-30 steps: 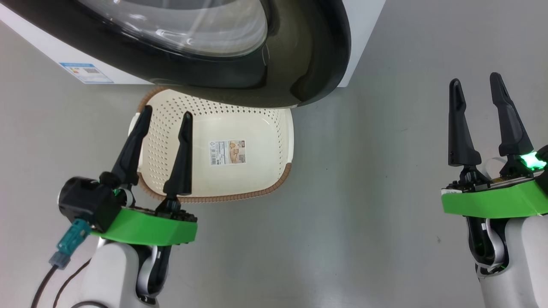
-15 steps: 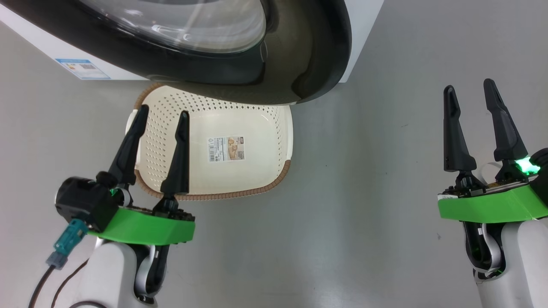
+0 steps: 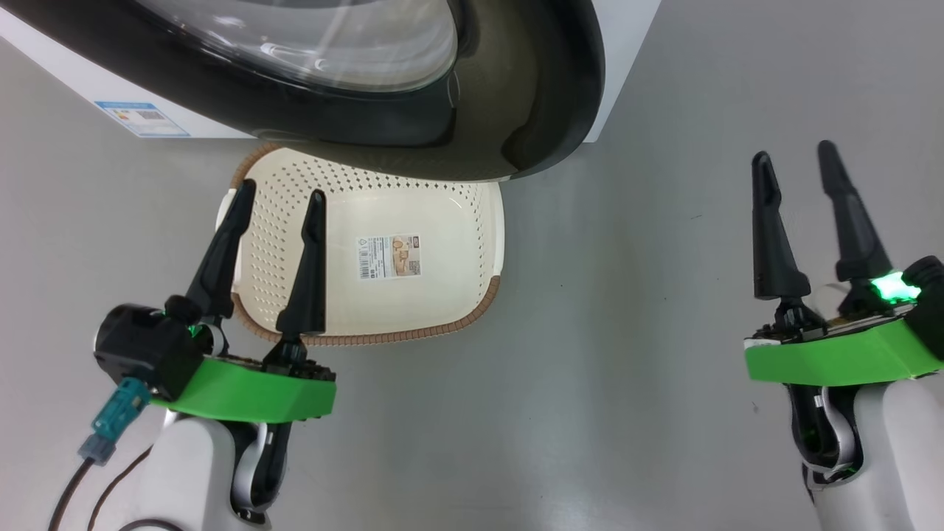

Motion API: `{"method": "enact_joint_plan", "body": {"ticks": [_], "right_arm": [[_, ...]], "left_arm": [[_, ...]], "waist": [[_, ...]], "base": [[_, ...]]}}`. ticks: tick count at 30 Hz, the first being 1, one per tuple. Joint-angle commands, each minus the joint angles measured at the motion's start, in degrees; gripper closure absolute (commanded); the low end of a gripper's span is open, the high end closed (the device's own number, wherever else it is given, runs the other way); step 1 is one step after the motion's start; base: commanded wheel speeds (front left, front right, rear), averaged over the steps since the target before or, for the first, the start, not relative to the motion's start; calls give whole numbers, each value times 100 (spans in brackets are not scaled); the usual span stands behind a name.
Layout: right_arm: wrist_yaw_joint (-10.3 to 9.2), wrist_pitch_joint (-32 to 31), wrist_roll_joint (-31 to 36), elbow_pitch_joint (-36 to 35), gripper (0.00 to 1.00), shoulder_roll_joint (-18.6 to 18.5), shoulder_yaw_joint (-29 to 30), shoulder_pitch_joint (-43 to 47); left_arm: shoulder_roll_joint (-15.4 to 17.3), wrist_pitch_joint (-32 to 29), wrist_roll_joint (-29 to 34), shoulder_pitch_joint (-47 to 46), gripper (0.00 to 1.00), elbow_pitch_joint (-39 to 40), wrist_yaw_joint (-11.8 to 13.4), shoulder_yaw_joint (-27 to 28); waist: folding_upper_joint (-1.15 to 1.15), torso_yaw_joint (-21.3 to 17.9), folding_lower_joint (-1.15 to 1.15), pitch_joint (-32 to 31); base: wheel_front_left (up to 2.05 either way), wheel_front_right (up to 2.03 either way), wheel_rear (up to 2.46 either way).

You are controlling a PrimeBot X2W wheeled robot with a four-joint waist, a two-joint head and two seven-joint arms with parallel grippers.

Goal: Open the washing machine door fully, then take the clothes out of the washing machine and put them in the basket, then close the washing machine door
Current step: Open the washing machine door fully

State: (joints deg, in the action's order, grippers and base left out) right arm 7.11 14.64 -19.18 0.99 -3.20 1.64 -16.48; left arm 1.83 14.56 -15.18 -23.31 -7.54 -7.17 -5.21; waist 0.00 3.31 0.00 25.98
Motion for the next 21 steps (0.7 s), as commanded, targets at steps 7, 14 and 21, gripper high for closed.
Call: {"method": "enact_joint_plan", "body": {"ticks": [7, 14, 21], "right_arm": [[37, 36, -2286, 94, 100, 32, -515, -380], [37, -38, -4402, 255, 100, -167, -1233, -1057], [37, -972, -6172, 253, 100, -613, -1469, -1797]], "left_arm": [[105, 44, 45, 95, 0, 169, -32, 171], [105, 44, -25, 104, 0, 122, -32, 159], [105, 44, -87, 80, 0, 117, -32, 124]], "waist": [[0, -2, 0, 2], [0, 48, 0, 19], [0, 150, 0, 87]], "base": [[0, 0, 0], [0, 0, 0], [0, 0, 0]]}}
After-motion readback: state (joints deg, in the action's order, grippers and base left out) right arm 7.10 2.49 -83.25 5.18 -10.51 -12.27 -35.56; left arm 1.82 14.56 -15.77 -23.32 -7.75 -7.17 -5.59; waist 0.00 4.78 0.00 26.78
